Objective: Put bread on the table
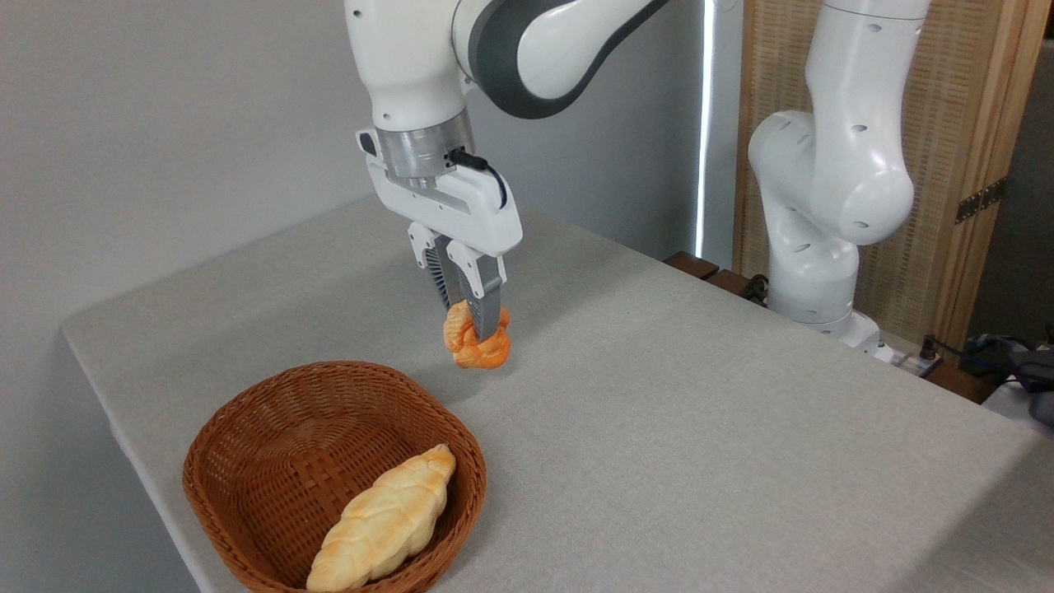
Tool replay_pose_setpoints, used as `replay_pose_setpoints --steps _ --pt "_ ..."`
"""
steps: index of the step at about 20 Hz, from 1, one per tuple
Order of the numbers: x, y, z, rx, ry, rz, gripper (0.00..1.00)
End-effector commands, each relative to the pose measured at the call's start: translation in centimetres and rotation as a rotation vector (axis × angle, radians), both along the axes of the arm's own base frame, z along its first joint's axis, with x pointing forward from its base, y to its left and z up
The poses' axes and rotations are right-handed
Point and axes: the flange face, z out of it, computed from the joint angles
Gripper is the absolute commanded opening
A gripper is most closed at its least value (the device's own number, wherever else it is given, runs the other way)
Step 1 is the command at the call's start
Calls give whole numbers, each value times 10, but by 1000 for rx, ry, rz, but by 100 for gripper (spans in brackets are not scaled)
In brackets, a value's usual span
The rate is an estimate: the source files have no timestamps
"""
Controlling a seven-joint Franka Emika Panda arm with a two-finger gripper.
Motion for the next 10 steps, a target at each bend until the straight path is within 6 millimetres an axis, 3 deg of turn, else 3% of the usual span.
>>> replay_pose_setpoints --steps 1,10 --pt "5 -2 -10 -13 17 -6 100" --pt "12 3 -22 0 26 5 100"
